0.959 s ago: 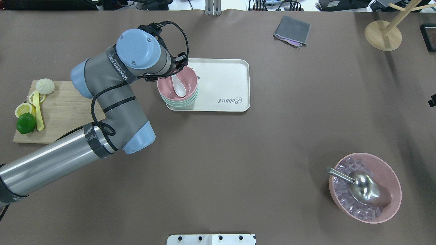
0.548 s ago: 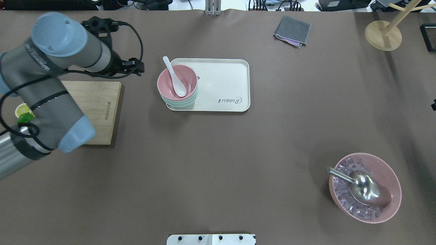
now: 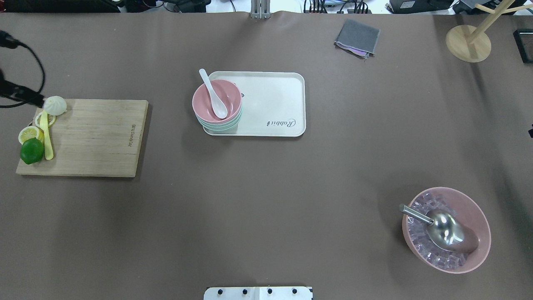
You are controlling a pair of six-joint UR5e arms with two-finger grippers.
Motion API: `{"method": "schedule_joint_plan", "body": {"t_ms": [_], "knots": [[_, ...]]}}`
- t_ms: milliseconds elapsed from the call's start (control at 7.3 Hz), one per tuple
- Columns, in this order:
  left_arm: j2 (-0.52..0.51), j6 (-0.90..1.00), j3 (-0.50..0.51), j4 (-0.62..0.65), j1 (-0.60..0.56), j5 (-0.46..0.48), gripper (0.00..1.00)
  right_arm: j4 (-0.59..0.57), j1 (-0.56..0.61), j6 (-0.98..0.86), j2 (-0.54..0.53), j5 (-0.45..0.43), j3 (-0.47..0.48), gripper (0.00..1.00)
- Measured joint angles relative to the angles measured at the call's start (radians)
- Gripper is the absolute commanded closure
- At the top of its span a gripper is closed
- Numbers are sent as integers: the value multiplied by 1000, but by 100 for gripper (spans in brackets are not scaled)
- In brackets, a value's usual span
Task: Stack pink bowl on green and place spoon
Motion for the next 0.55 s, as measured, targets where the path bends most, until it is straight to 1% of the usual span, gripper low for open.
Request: {"method": "schedule_joint_plan", "body": {"t_ms": [137,274,411,548], "knots": [[88,157,-2,-2,-88,-49,2,0,2,-1,-4,2,0,0],[162,285,7,-2,-183,-121,1,0,4,-2,-7,3,1,0],[227,401,21,0,-274,-185,2,0,6,-3,-8,4,1,0],[276,497,32,6,-350,-222,1,-2,13,-4,-8,6,2,0]]}}
